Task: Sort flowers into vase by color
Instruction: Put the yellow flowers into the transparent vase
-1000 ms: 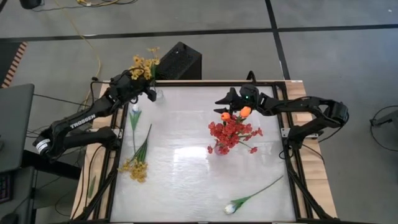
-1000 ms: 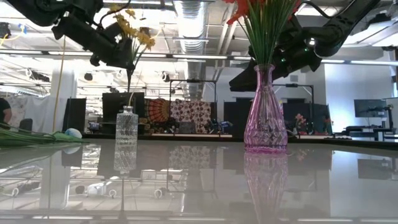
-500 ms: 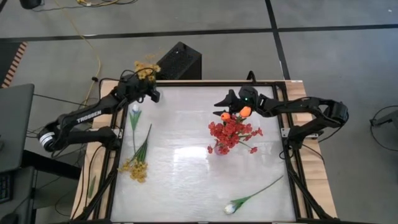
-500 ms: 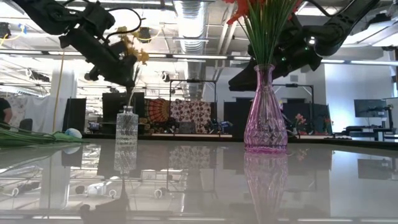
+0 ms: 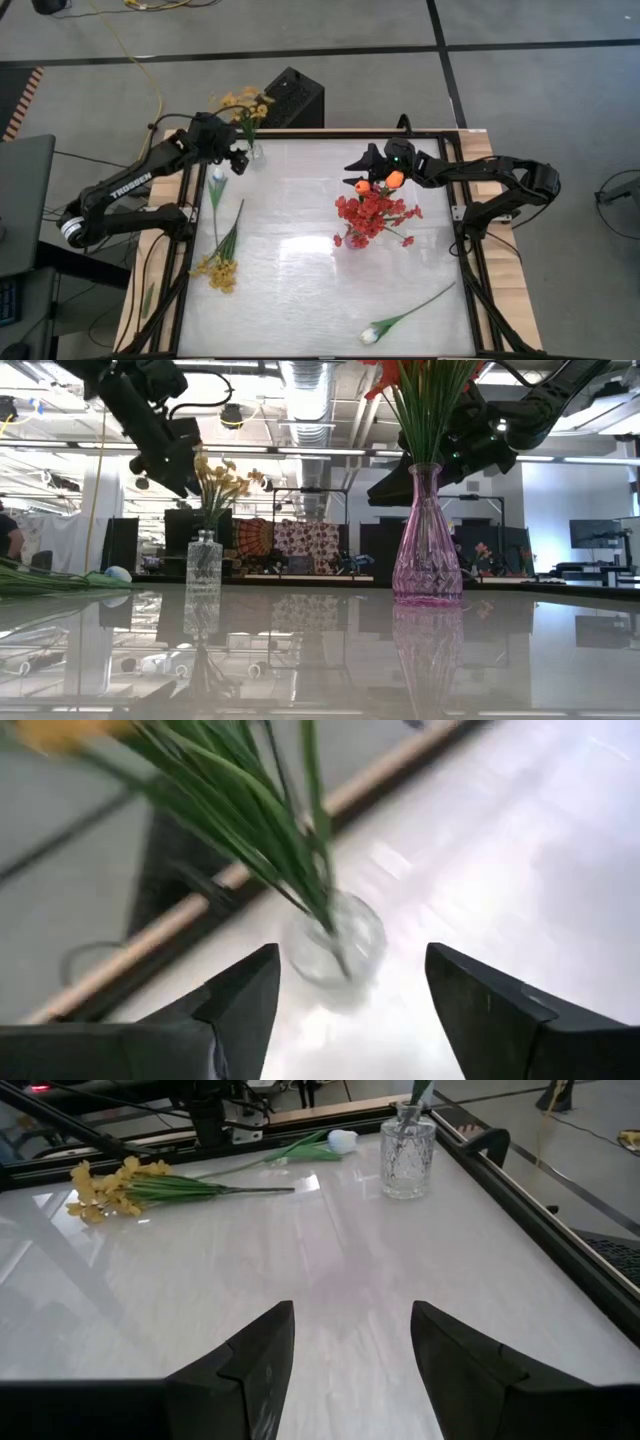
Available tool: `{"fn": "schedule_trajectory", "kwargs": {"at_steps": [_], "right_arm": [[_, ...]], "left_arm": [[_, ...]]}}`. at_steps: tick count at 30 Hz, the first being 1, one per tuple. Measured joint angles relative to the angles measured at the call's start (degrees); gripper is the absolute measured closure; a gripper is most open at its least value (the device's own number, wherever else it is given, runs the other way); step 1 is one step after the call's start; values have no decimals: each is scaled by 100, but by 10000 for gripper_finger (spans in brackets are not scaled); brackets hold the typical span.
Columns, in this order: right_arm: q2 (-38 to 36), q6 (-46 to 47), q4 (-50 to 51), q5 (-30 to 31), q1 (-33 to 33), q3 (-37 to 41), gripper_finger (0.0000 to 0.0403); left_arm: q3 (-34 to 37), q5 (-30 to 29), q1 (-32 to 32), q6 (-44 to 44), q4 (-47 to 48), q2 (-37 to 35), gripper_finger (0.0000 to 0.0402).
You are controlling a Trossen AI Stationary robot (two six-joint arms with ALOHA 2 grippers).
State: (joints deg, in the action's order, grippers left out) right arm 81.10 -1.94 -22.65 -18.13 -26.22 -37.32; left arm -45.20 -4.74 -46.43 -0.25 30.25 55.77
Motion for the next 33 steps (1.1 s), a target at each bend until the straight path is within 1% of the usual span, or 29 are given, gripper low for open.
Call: {"fn": "schedule_trajectory", "kwargs": {"at_steps": [4,7,11,13,15,17,20,22,25,28,31,33], "right_arm": [[0,47,3,0,10,0,175],[0,47,11,2,84,0,175],[0,42,9,0,225,0,175],[0,42,9,0,288,0,175],[0,42,9,0,355,0,175],[-1,42,9,1,427,0,175],[-2,42,9,0,551,0,175],[-2,42,11,0,634,0,175],[-2,16,9,0,768,0,175],[-2,-133,6,0,886,0,175],[-2,-152,-13,0,964,2,175],[-2,-152,-11,0,1015,2,175]], "left_arm": [[-365,620,148,399,1129,0,157],[-410,1122,413,644,1770,1,160],[-408,1588,1041,892,2606,4,168],[-408,1686,1461,1042,2910,4,172],[-408,1684,1858,1244,3193,4,175],[-405,1498,2248,1546,3362,4,177],[-246,1280,2826,2118,3200,0,178],[-25,1288,3214,2518,3060,6,178],[309,1526,3692,2920,2815,81,178],[425,1493,4024,2714,2833,168,178],[429,1226,4260,2343,2746,204,178],[429,1058,4392,1916,2656,209,178]]}}
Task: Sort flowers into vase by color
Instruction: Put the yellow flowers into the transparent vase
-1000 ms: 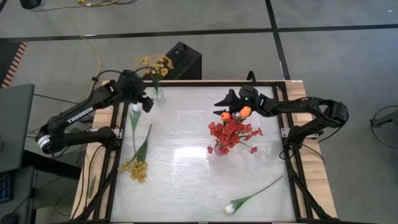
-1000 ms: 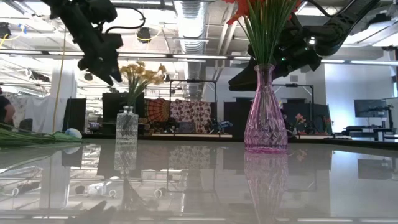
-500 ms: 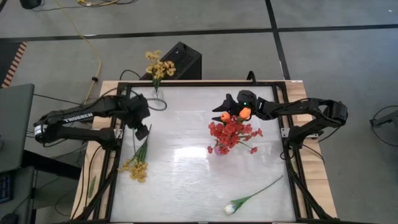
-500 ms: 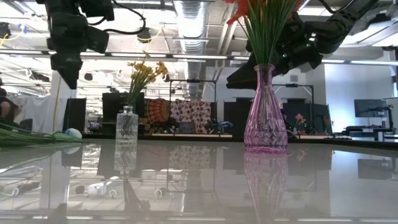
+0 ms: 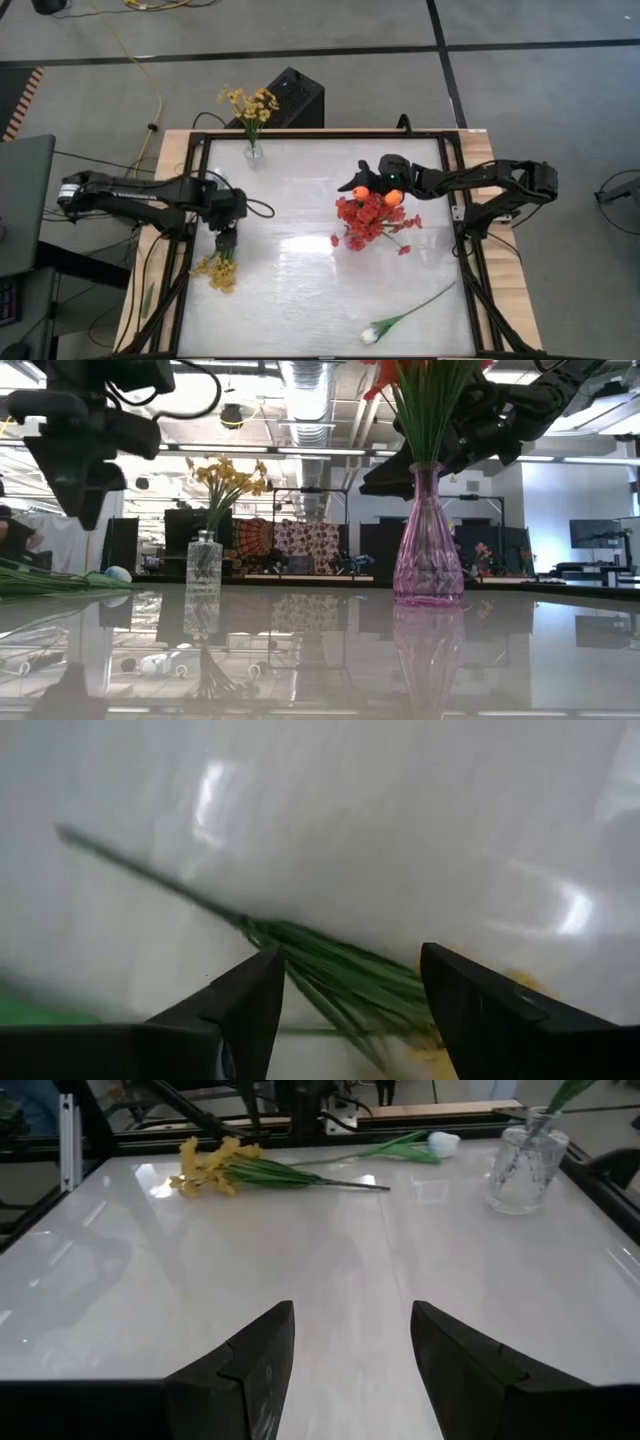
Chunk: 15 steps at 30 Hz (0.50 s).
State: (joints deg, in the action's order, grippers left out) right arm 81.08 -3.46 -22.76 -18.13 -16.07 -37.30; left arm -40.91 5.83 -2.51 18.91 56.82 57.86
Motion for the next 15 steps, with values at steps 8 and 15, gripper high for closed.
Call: {"fn": "schedule_trajectory", "kwargs": {"at_steps": [8,15], "right_arm": [[0,0,-3,6,227,2,175],[0,-4,-2,6,312,2,175]], "left_arm": [[-2,-51,287,-1225,-183,265,178],[-17,901,325,-862,-1820,760,178]]}}
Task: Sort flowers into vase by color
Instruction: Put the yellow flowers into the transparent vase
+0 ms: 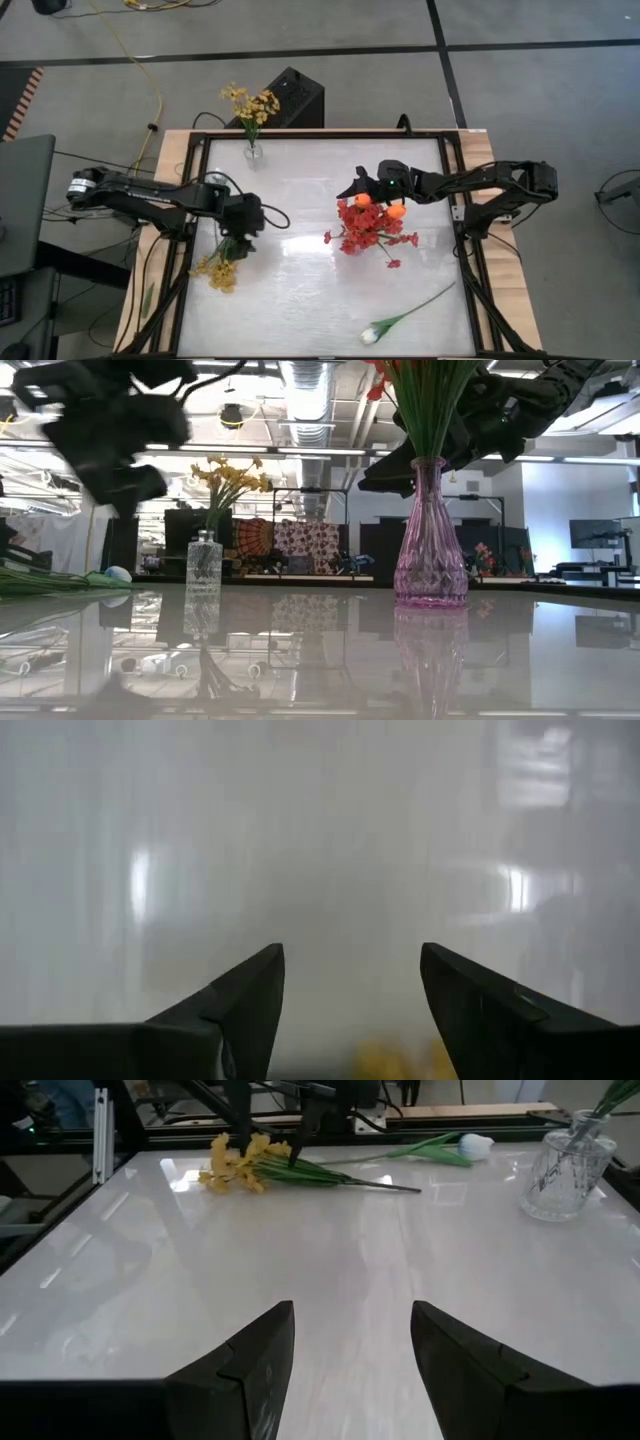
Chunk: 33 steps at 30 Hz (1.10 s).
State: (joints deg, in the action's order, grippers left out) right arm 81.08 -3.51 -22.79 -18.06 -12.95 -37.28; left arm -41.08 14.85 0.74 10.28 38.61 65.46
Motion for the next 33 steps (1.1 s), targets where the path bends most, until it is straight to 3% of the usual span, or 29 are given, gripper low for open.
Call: {"fn": "schedule_trajectory", "kwargs": {"at_steps": [3,6,9,11,17,24,33], "right_arm": [[0,-5,2,2,-31,0,175],[0,-20,14,2,-114,0,175],[-9,-18,155,10,-232,0,175],[-51,-17,375,22,-313,0,175],[-289,0,946,24,-465,0,175],[-433,5,1060,22,-404,0,175],[-433,0,1530,17,-155,0,175]], "left_arm": [[-186,-240,-5,-1365,-375,149,178],[-456,-896,-3,-3106,-270,231,178],[-576,-1594,-9,-4573,417,227,178],[-570,-2025,-9,-5089,1105,229,178],[-566,-2667,35,-5535,2385,544,178],[-564,-3074,296,-6345,2648,1498,178],[-564,-2919,441,-6445,2458,2690,178]]}}
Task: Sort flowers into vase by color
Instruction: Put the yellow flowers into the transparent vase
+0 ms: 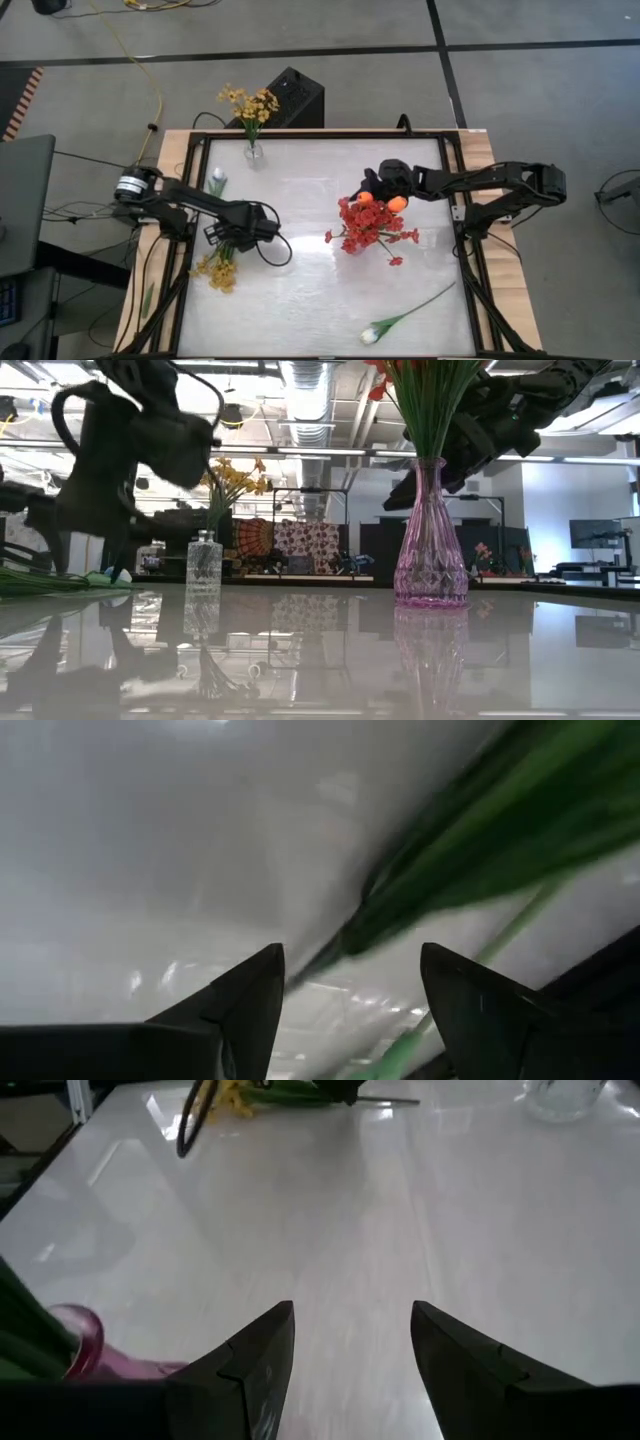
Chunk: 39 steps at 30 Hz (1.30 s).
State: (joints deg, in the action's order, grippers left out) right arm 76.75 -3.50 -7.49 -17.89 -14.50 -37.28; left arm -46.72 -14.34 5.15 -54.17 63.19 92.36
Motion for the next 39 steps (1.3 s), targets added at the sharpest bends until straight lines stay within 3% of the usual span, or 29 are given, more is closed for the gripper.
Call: {"fn": "schedule_trajectory", "kwargs": {"at_steps": [3,8,13,16,18,26,32,35,39], "right_arm": [[1,-3,131,1,2,0,175],[2,0,198,0,-28,0,175],[2,-3,301,0,-31,0,175],[2,-3,326,0,-31,0,175],[2,-2,329,0,-31,0,175],[3,45,483,-3,-31,-2,175],[4,52,494,-4,-13,-2,175],[4,63,495,-4,-13,-2,175],[4,86,499,-4,-13,-2,175]], "left_arm": [[-10,254,40,10,-144,302,178],[-20,-49,244,-370,-321,490,195],[1,-43,317,-332,-417,346,282],[13,225,315,-207,-447,107,359],[13,396,310,-68,-514,-134,387],[11,406,82,1002,-1249,-1955,397],[11,519,-399,2325,-2618,-3783,398],[3,184,-822,3272,-3484,-4540,399],[-2,-708,-1482,4748,-4169,-5136,399]]}}
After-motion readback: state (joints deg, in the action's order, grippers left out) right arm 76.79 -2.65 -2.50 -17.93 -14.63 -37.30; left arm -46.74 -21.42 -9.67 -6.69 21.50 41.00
